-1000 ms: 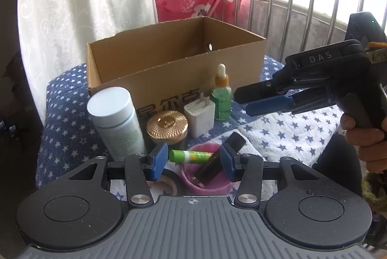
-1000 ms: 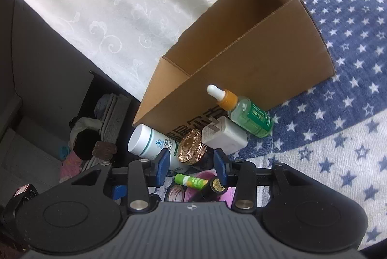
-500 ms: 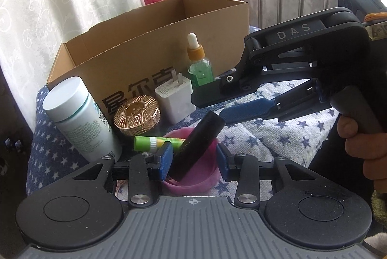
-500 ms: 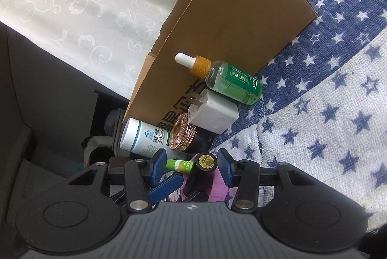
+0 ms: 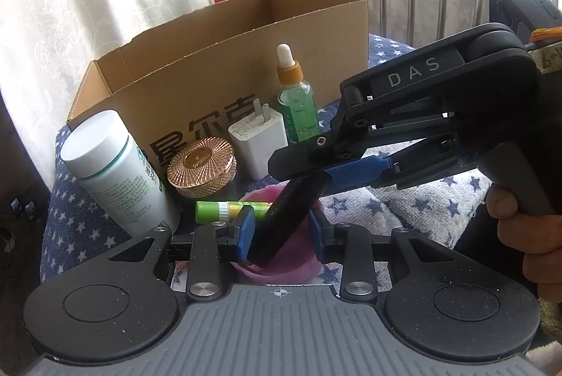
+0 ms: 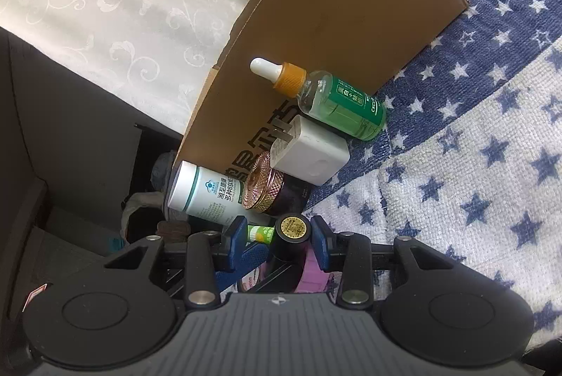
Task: Organize rigid objects
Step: 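Grasp the black tube with the gold end using the right gripper, then lower the black tube into the box and open the right gripper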
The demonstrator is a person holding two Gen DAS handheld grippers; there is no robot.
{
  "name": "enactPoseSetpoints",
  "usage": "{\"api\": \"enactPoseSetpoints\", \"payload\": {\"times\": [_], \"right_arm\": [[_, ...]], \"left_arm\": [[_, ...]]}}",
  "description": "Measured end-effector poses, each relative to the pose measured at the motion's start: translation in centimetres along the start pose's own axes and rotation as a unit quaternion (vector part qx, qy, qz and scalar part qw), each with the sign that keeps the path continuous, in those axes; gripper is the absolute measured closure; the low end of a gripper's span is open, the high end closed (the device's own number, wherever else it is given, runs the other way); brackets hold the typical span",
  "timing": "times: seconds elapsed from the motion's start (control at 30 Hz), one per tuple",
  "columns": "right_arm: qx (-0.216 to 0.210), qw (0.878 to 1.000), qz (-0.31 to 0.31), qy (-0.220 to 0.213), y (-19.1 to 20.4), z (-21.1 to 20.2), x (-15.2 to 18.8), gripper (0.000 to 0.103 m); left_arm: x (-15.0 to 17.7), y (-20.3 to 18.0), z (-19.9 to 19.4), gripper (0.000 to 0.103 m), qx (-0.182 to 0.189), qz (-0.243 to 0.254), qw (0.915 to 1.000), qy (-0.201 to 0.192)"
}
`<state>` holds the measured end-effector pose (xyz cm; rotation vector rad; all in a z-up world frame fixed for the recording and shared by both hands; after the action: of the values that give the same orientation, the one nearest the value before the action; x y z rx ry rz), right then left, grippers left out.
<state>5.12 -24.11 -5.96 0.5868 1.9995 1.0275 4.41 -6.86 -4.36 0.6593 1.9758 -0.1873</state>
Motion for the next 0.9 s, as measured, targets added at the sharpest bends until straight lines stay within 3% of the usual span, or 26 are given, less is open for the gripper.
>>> {"api": "enactPoseSetpoints", "payload": {"times": [0.13, 0.6, 0.9], "right_arm": [[0.015, 1.0, -0.017, -0.002, 0.2, 0.0, -0.1, 0.077], [0.006, 0.989, -0.143, -0.028, 5.4, -2.1, 0.8, 0.079], [-0.053, 0.961, -0.261, -0.066, 13.5, -3.7, -2.0, 0.079]], "left_arm": [[-0.2, -0.4, 0.4, 0.07, -0.002, -0.001, 1.0, 0.0], [-1.0, -1.1, -1.6, 0.076, -0.024, 0.015, 0.9991, -0.031], [-6.6, 0.5, -5.2, 0.079, -0.051, 0.027, 0.9923, -0.11]]}}
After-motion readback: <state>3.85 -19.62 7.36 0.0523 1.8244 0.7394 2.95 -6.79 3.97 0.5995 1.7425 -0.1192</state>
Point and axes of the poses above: each gripper's, at about its wrist camera, not at the fingertips, and z roughly the way its jaws point, y to its left, x to its underside, the point moved 3 cm from there along z, roughly the way its jaws point, and after that the axes turned 15 degrees about -y, right-handed, at the moved point
